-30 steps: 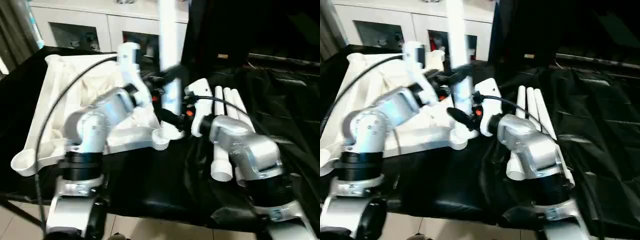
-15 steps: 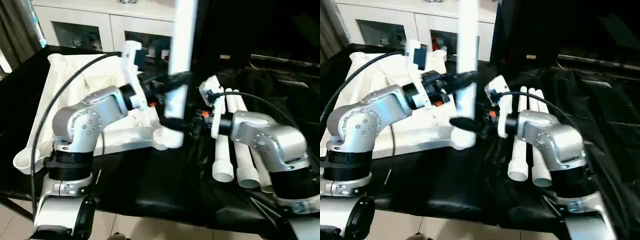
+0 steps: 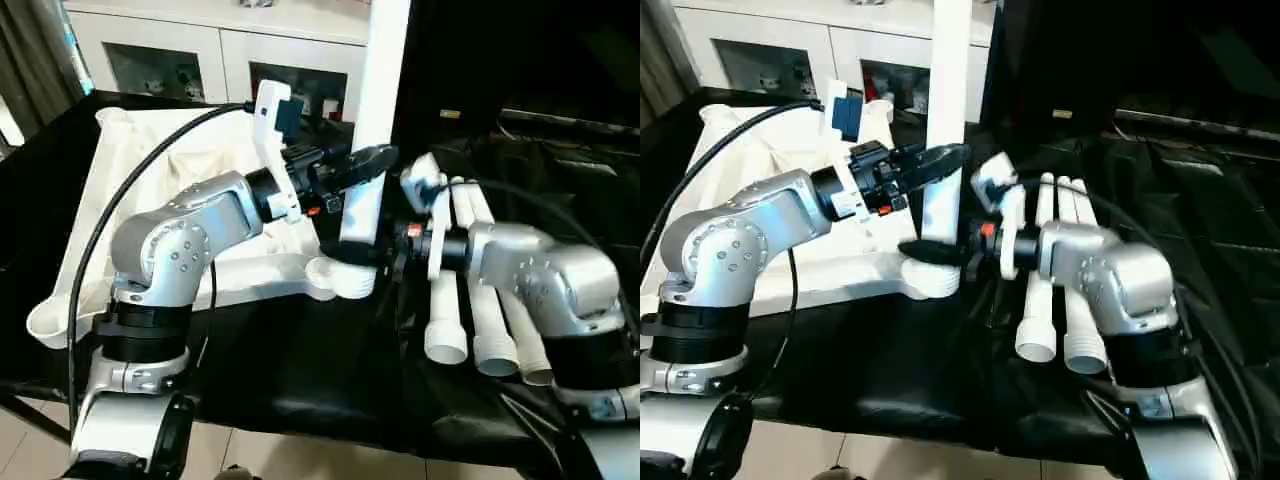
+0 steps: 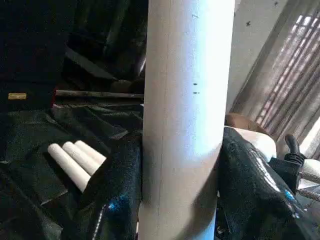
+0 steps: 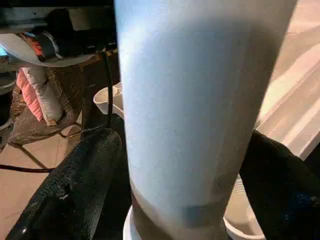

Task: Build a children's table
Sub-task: Pick table leg

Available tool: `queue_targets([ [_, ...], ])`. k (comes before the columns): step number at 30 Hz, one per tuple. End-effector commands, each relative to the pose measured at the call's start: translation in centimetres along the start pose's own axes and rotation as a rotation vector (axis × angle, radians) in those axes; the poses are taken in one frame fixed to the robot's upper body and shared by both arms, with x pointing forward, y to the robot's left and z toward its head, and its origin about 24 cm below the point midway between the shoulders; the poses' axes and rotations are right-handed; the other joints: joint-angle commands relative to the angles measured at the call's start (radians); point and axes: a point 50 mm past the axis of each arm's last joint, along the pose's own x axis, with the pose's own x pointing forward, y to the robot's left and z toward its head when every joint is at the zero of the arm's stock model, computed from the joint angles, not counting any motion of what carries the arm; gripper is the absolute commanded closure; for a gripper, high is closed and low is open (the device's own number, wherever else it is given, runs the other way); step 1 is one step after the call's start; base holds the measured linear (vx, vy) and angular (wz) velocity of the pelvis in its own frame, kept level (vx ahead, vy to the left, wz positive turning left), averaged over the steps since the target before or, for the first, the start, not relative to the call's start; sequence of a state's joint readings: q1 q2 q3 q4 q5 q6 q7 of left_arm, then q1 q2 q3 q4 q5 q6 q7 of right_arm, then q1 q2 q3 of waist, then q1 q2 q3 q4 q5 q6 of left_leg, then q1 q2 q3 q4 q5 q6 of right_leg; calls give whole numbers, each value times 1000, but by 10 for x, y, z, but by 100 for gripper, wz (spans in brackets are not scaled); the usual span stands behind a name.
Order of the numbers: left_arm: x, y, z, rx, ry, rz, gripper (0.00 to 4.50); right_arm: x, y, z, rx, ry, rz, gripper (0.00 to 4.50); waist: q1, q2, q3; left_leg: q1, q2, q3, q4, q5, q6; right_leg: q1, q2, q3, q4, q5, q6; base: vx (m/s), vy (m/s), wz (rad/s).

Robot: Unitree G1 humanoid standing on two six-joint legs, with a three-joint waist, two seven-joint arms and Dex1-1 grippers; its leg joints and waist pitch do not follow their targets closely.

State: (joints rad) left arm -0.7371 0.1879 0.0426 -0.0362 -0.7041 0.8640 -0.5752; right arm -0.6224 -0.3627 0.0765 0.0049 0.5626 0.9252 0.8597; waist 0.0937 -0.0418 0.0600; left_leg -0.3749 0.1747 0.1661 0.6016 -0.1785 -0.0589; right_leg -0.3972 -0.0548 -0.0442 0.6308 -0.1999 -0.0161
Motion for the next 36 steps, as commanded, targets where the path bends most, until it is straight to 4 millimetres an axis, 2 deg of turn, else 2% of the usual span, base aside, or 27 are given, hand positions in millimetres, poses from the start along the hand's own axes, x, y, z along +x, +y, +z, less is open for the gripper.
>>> queue_targets([
  [1,2,-6,8,36,-29,-27,263,-3,-1,5,9,-19,-4,66,4,-5,-72,10,43,-8,-60,-76,-1,60,-76,45,-70,-97,-179,0,0,0],
  [6,2,-6,8,37,-32,-27,263,-4,-1,5,14,-16,0,66,4,-3,-70,10,43,-8,-60,-89,-4,59,-77,45,-72,-115,-177,0,0,0],
  [7,2,-5,9,36,-37,-26,263,-5,-1,4,17,-14,-1,66,4,-6,-71,10,43,-8,-60,-89,-4,60,-76,45,-72,-115,-176,0,0,0],
  [22,1,-5,7,38,-27,-35,263,-4,-3,1,32,0,-16,190,4,-5,-72,11,43,-8,-60,-80,-4,60,-76,45,-70,-103,-179,0,0,0],
  [27,1,-6,7,39,-25,-43,263,-4,-3,0,30,6,-19,231,4,-8,-72,9,42,-7,-59,-74,0,61,-77,45,-70,-98,-178,0,0,0],
  [28,2,-7,7,40,-25,-46,263,-4,-4,0,28,7,-20,245,5,-6,-72,10,43,-8,-59,-73,0,60,-77,45,-69,-97,-179,0,0,0],
  [36,2,-8,6,36,-29,-54,263,-2,-4,-1,19,4,-32,256,6,-6,-72,10,43,-7,-59,-74,-2,60,-77,45,-69,-96,-177,0,0,0],
])
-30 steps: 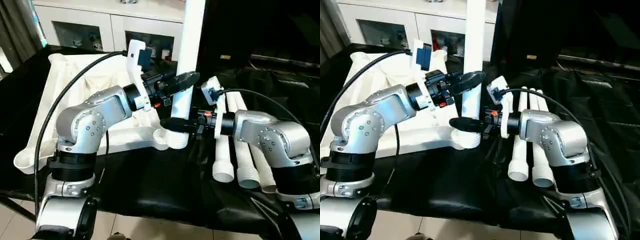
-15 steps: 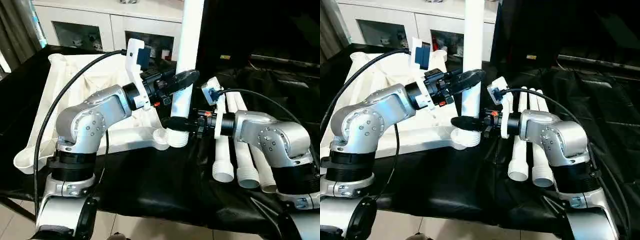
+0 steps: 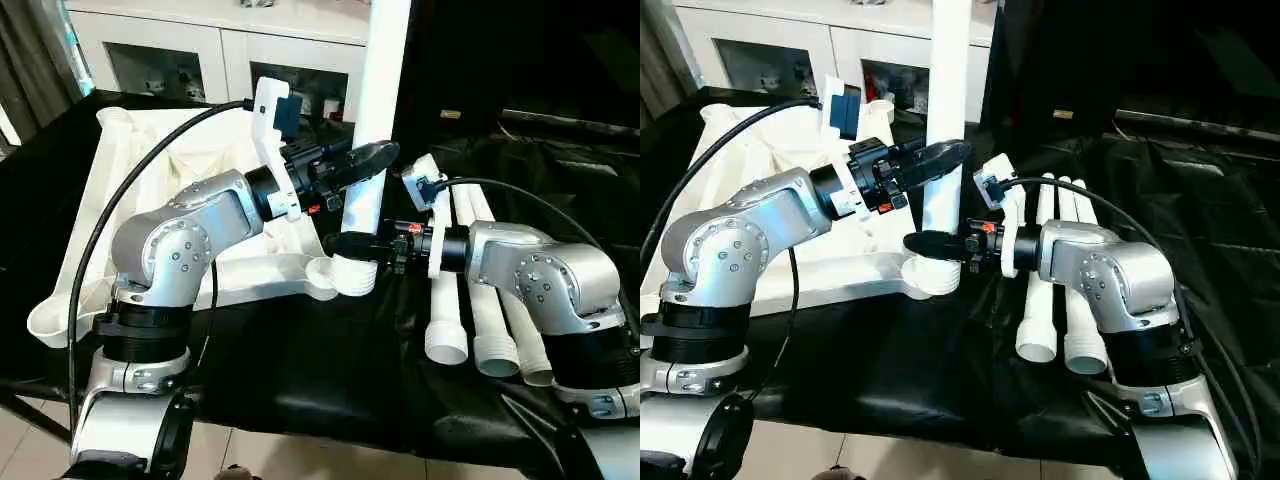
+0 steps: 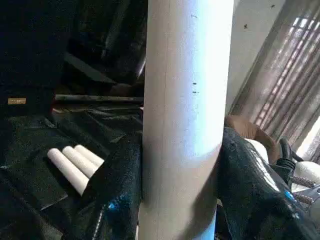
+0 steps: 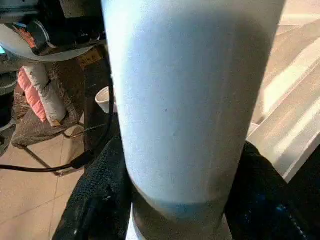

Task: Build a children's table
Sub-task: Pick table leg

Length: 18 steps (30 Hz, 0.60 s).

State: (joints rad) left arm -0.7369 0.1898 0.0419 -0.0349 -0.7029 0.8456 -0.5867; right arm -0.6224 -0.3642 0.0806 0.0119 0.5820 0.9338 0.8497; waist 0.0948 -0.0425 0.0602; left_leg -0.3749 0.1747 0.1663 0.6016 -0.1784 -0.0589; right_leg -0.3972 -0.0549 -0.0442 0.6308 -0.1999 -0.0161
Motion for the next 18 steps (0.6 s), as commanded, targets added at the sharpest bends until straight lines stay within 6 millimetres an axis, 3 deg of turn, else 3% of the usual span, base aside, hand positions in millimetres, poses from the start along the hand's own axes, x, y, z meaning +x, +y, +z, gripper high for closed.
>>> queue_targets([
  [1,2,-8,5,24,-17,-46,263,-3,-4,1,-3,-1,-39,256,4,-6,-72,10,43,-7,-59,-74,-2,60,-76,45,-69,-96,-178,0,0,0],
  [8,2,-8,6,36,-32,-23,263,-2,-4,1,-33,-37,-50,257,4,0,-73,10,44,-9,-59,-80,-5,60,-77,45,-68,-88,-184,0,0,0],
  [11,0,-7,13,-4,-96,-29,193,-2,-6,5,-37,-88,-69,257,3,0,-73,10,43,-8,-59,-83,-7,61,-77,45,-69,-85,-188,0,0,0],
  [15,-4,-8,16,-11,-126,-41,175,-1,-8,7,-39,-126,-91,257,4,-1,-73,10,42,-8,-60,-90,-8,61,-76,44,-68,-86,-195,0,0,0],
  [18,-8,-2,23,68,-233,55,150,1,-8,11,-31,-200,-103,257,2,-1,-72,10,44,-9,-61,-98,-10,61,-77,44,-72,-102,-184,0,0,0],
])
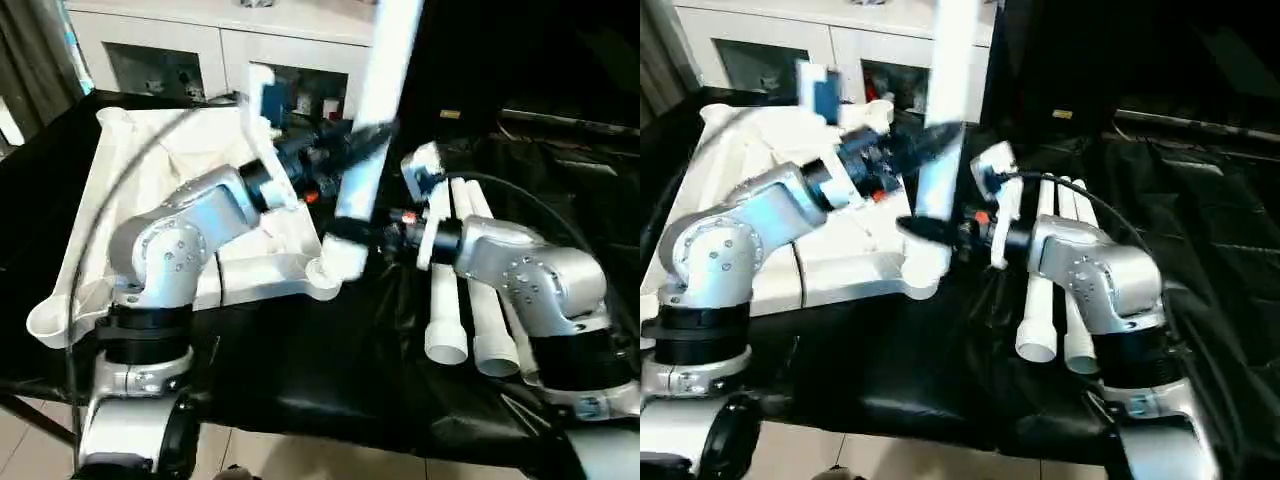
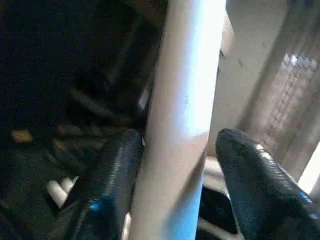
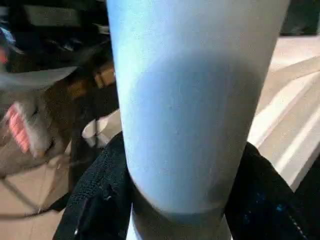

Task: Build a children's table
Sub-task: Pick table leg

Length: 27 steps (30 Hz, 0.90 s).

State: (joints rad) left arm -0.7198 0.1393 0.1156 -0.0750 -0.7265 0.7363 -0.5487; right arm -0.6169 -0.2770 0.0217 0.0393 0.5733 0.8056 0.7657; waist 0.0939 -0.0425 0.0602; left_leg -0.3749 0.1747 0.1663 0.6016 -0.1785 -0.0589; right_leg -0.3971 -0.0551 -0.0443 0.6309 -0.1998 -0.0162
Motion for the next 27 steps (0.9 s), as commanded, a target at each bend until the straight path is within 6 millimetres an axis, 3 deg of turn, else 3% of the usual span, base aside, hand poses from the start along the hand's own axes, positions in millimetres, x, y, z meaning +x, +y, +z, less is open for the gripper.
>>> queue_targets([
  [1,-1,0,7,45,-42,30,150,-5,-4,3,-5,-35,-40,257,3,-1,-72,9,43,-9,-61,-96,-9,61,-77,45,-72,-100,-182,0,0,0],
  [3,-1,0,10,60,-104,38,150,-3,-2,2,-4,-55,-39,257,3,-2,-72,9,44,-8,-62,-94,-8,61,-77,45,-72,-95,-177,0,0,0],
  [5,-1,1,11,60,-122,52,150,-2,-2,2,-2,-63,-47,257,4,4,-72,10,45,-10,-62,-96,-9,60,-78,44,-71,-92,-179,0,0,0],
  [8,-6,20,16,72,-142,225,150,0,-12,0,-38,-97,-179,257,2,2,-72,10,44,-10,-63,-100,-15,59,-77,44,-72,-94,-170,0,0,0],
  [10,-21,46,8,248,-9,439,150,0,-25,-2,-131,-127,-331,257,1,5,-72,12,44,-12,-64,-116,-29,53,-77,43,-75,-129,-146,0,0,0],
  [12,-29,54,2,356,77,478,150,-1,-28,-5,-164,-112,-376,257,-6,5,-72,14,41,-14,-69,-135,-50,53,-74,44,-78,-192,-86,0,0,0],
  [13,-38,55,-11,452,195,422,150,-2,-31,-9,-198,-93,-421,257,-6,8,-72,16,42,-13,-69,-128,-53,53,-74,44,-77,-177,-90,0,0,0],
  [14,-41,55,-14,467,222,406,150,-2,-32,-10,-199,-91,-428,257,-5,10,-74,13,45,-16,-70,-110,-51,52,-77,44,-72,-149,-93,0,0,0],
  [17,-61,56,-35,530,383,310,150,-5,-36,-17,-192,-98,-498,257,-2,10,-78,18,45,-9,-67,-73,-42,46,-74,46,-59,-47,-138,0,0,0],
  [18,-74,57,-52,583,535,226,150,-6,-36,-21,-197,-96,-518,257,-3,8,-78,18,45,-7,-67,-69,-37,46,-72,46,-57,-26,-147,0,0,0],
  [20,-83,60,-63,594,624,186,150,-5,-35,-24,-207,-91,-509,257,-2,11,-79,17,42,-6,-66,-54,-21,44,-70,45,-53,21,-158,0,0,0],
  [25,-107,71,-87,561,838,107,150,0,-29,-31,-192,-91,-459,257,-6,13,-72,16,46,-8,-74,-133,-43,46,-77,47,-59,-62,-166,0,0,0],
  [27,-110,79,-89,579,871,134,150,1,-28,-32,-199,-90,-451,257,-7,12,-68,17,44,-9,-77,-172,-49,45,-78,49,-70,-125,-148,0,0,0],
])
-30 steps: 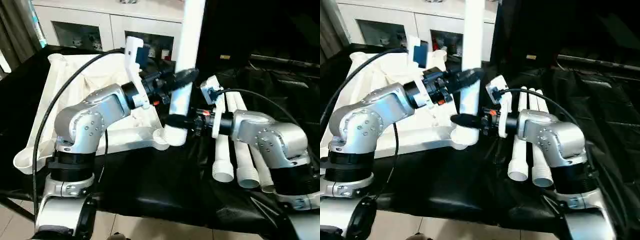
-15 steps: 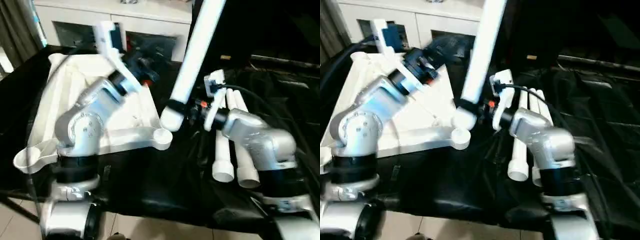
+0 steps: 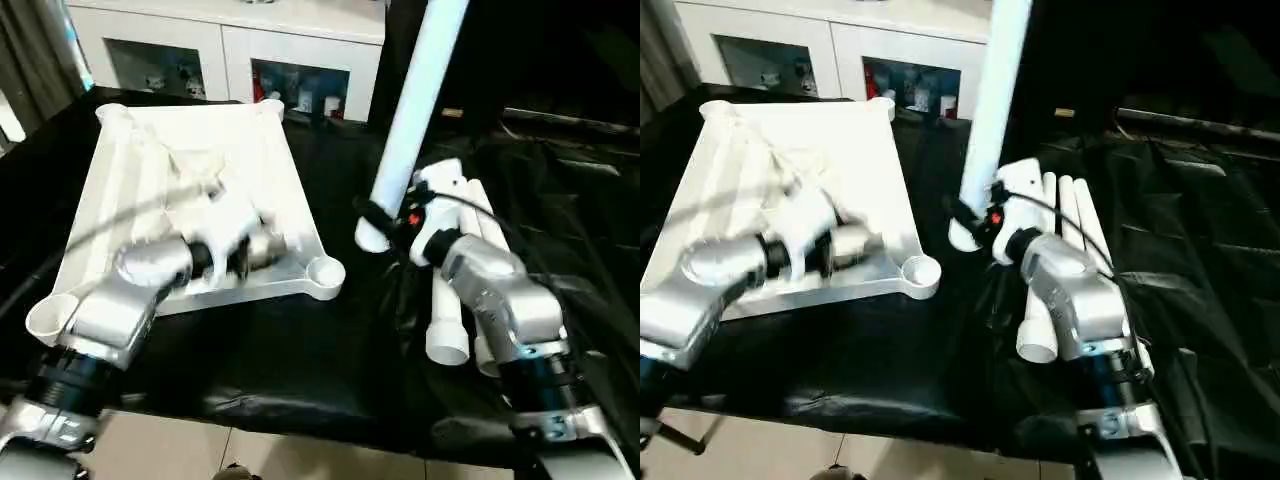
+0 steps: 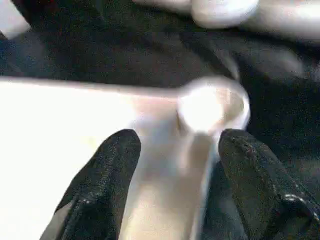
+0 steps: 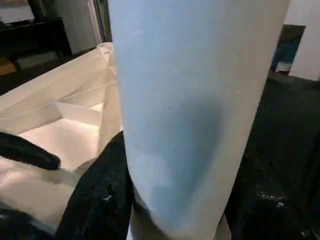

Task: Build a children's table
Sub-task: Pick table leg

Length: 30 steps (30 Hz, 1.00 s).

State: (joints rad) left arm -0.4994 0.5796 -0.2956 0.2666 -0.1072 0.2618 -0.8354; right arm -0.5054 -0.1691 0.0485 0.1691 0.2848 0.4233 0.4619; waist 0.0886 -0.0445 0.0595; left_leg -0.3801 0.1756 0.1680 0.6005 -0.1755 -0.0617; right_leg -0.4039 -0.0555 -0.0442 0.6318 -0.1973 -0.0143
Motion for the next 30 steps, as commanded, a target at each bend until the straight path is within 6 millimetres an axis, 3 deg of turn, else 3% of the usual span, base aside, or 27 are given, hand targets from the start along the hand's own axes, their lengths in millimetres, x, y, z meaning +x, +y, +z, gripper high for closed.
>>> queue_targets([
  [1,2,6,-5,22,52,4,167,-1,2,5,-19,-32,11,257,0,19,-69,24,44,-11,-75,-180,-51,51,-79,49,-69,-134,-148,0,0,0],
  [2,3,9,-8,5,68,9,177,-1,2,5,-16,-33,14,257,-1,22,-70,25,46,-13,-76,-186,-57,50,-80,49,-68,-136,-148,0,0,0],
  [6,6,14,-13,-40,99,-5,223,-2,4,4,-14,-30,21,257,0,19,-70,25,47,-14,-78,-203,-61,49,-81,48,-68,-130,-168,0,0,0],
  [12,9,14,-15,-20,93,-82,272,-3,4,3,-21,-27,25,257,1,27,-73,24,46,-14,-75,-189,-57,51,-82,48,-65,-83,-184,0,0,0],
  [30,18,13,-12,-30,47,-169,421,-5,4,3,-34,-9,54,257,2,25,-74,24,49,-13,-74,-183,-46,55,-86,48,-64,-53,-209,0,0,0],
])
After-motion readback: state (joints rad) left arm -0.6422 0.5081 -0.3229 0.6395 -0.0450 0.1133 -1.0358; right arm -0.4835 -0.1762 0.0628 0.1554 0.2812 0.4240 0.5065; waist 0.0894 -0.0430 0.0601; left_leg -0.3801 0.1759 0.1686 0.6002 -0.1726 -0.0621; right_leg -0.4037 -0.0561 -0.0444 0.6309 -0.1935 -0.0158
